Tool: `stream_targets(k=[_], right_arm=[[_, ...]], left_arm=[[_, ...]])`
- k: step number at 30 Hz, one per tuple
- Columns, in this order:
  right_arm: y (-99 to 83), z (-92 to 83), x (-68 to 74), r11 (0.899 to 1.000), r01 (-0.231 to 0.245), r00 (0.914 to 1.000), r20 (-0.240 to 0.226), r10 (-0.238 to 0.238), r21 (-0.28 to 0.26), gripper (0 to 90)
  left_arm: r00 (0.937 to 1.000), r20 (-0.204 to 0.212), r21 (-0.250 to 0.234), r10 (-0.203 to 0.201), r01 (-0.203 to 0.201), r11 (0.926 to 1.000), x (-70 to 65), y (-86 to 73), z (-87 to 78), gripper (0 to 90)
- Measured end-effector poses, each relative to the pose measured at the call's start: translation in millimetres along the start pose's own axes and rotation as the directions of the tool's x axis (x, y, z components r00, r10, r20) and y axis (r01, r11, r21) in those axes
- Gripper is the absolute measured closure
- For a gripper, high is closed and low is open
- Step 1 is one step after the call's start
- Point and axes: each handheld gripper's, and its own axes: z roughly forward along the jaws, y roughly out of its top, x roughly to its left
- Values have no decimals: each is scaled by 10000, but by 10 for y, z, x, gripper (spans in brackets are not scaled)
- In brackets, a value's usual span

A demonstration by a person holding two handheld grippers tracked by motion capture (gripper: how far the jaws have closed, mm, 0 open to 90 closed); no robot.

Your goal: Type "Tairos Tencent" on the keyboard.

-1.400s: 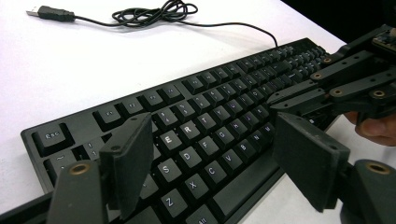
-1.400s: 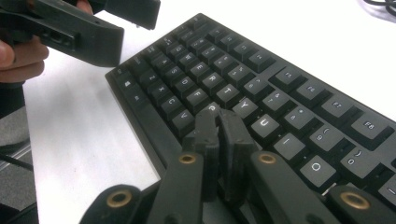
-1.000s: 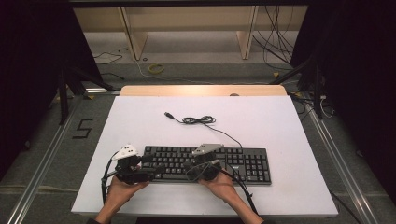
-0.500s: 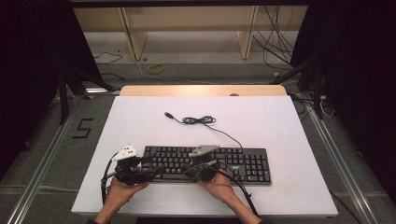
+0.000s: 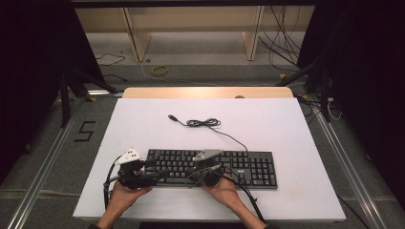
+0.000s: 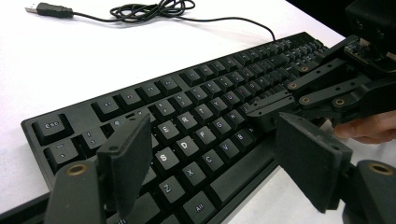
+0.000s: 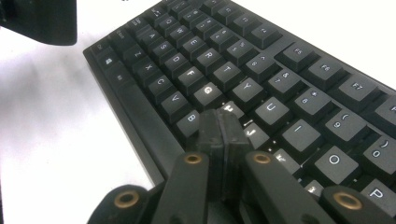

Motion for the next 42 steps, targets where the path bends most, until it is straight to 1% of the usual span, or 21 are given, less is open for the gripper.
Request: stream_targets(k=[5, 8, 15, 22, 34, 37, 42], right_arm=[[4, -15, -18, 9998, -164, 9997, -190, 163, -76, 892], [11, -37, -5, 9996, -240, 9992, -312, 236, -127, 887], [14, -55, -7, 9995, -201, 9994, -303, 194, -227, 882], [24, -88, -20, 9990, -297, 9990, -336, 286, -330, 871], [35, -130, -27, 9982, -373, 9986, -397, 355, -461, 790], [41, -146, -37, 9978, -395, 9985, -403, 373, -533, 749], [53, -177, -53, 9962, -577, 9976, -419, 550, -659, 679]], left_arm=[[10000, -30, -2, -26, 26, 10000, 15, -2, -5, 275], [10000, -43, -23, -37, 37, 10000, 16, -1, -8, 274], [10000, -59, -8, -10, 10, 10000, 17, -2, -5, 275], [10000, -89, -17, -26, 26, 10000, 22, -3, -7, 276], [10000, -98, -10, -5, 5, 10000, 21, -2, -3, 277], [9999, -107, -6, -13, 13, 10000, 20, -2, 1, 277], [9999, -121, 26, 15, -14, 10000, 12, -1, 8, 279]])
